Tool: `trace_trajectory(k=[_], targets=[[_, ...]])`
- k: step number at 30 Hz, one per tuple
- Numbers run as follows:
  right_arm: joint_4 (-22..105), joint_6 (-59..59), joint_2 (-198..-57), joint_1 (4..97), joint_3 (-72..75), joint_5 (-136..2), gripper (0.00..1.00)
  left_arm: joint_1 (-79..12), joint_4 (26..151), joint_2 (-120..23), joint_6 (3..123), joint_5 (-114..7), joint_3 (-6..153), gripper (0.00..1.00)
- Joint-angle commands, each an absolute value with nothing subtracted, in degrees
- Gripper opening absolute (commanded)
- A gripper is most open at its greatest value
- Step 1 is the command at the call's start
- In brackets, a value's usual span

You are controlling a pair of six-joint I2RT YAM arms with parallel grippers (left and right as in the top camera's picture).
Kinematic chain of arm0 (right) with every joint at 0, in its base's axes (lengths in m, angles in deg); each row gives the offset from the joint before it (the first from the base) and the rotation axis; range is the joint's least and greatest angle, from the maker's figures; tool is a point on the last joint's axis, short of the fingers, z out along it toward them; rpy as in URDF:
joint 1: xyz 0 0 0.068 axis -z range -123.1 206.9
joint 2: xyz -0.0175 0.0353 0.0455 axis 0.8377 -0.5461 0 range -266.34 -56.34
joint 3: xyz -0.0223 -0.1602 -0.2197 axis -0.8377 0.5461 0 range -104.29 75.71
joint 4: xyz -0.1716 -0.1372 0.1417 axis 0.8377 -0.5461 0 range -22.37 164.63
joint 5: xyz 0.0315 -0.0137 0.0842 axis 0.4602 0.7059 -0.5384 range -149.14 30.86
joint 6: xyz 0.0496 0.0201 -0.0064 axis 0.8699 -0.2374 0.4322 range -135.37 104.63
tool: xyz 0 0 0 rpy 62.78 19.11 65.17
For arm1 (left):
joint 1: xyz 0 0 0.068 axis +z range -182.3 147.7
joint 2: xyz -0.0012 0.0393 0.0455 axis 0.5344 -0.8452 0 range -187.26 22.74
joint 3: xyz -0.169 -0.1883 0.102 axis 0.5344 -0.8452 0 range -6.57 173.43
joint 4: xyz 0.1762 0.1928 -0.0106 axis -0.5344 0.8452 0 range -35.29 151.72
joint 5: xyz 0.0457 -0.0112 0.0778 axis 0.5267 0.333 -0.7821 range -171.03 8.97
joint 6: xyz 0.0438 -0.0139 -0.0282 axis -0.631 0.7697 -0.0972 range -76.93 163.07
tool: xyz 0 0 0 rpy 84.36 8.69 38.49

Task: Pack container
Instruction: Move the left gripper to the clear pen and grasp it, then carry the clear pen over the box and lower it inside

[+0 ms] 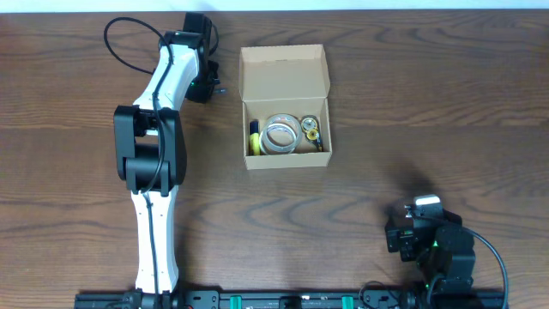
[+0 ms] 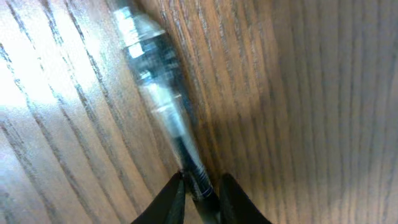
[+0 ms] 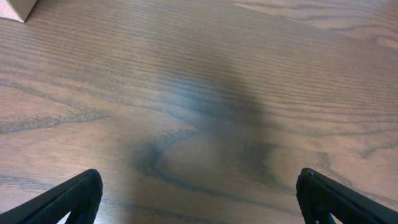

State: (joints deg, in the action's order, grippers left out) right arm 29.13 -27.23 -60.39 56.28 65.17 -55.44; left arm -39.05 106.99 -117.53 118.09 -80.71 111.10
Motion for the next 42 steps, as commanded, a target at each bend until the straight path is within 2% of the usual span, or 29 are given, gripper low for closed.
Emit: trace_trajectory(k=[1,5,10,24,33,42], targets=[[29.1,-26.3,-60.0,55.8,65.7,-55.0,0.99,-39.0,107.9,-119.2,117.8,-79.8,111.4,0.16],[29.1,-26.3,-60.0,55.8,65.7,-55.0,0.99,-39.6,108.0,-118.8,117.7,-79.5,111.4,0.1],[29.1,-26.3,-60.0,55.8,65.7,-55.0,0.99,-40.6,110.0,-115.2,115.9,-80.9,111.4,0.09],[29.1,-26.3,-60.0,55.8,65.7,-55.1,0.99,-46.2,125.7,-96.2,109.7,-92.7,111.4,0.06],[29.1,-26.3,-60.0,55.8,65.7,-55.1,0.99,-56.3,126.3,-88.3,107.8,-94.8,111.4,0.06],[29.1,-26.3,-60.0,55.8,65.7,-55.0,0.99,-67.6,126.1,-89.2,109.4,-95.0,111.1,0.08]])
